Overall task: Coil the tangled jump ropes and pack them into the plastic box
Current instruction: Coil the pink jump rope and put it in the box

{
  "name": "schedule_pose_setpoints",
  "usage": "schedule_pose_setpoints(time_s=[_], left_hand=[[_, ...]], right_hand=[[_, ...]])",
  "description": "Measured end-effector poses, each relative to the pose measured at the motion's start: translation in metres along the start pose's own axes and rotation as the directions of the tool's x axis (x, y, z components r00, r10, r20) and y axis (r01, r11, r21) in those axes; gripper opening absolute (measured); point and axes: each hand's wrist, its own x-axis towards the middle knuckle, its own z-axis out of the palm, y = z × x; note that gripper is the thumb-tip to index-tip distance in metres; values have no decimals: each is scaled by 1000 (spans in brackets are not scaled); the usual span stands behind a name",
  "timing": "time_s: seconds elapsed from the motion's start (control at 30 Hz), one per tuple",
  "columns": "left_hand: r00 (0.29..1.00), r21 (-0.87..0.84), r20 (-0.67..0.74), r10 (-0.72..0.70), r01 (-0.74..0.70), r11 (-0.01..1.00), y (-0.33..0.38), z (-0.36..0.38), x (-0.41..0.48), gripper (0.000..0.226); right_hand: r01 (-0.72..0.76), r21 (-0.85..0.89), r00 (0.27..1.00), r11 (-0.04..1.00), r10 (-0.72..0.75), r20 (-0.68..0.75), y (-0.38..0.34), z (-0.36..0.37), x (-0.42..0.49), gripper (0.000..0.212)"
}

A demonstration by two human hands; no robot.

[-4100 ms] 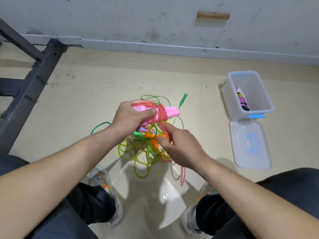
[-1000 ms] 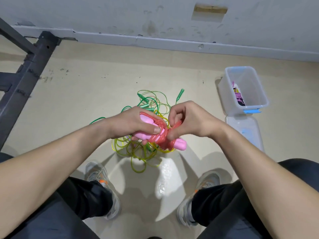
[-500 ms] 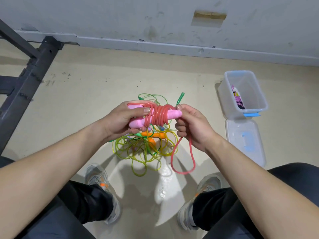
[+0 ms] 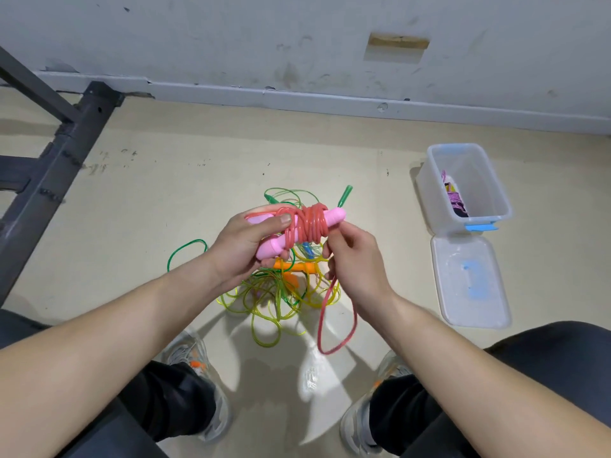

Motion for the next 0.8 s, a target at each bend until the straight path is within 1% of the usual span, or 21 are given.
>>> schedule_pose_setpoints(time_s=[0.03,0.07,0.13,0.23,0.3,0.33,0.4,0.5,0.57,0.63,0.73,0.8], left_hand=[[999,61,-30,26,-24,998,-2,2,-1,39],[997,136,-49,56,-49,989,-1,3,-2,36],[992,260,-61,110,-91,961,2,4,-3,27],[986,302,-43,159,-138,943,12,6,-4,23],[983,367,-29,183,-159,916,17,7,-4,23],[981,423,-22,194,-167,891,19,7,-4,23],[979,499,7,203,-180,848,22,4,-3,26],[980,558,80,183,-196,806,22,-1,0,29],[981,575,118,153,-193,795,18,-1,1,31],[981,602,146,131,-193,775,14,-1,2,33],[979,639,176,98,-190,745,11,-2,2,36],[981,678,181,75,-180,713,10,-3,2,40]], right_hand=[[-56,-29,998,998,56,-8,-1,1,-2,31],[-123,-28,992,992,123,13,-2,0,-3,29],[-226,-2,967,974,224,116,-8,-7,-2,21],[-341,90,914,936,307,267,-21,-25,7,11],[-401,97,862,911,340,377,-27,-37,15,13],[-397,53,842,916,341,417,-28,-42,19,18],[-333,-94,818,938,338,465,-27,-51,24,28],[-241,-293,805,925,360,473,-23,-58,26,36],[-180,-413,826,893,365,429,-21,-60,26,40],[-118,-517,858,848,349,376,-21,-59,24,39],[-29,-673,899,739,313,305,-18,-55,23,46],[-16,-729,909,684,314,274,-16,-52,24,45]])
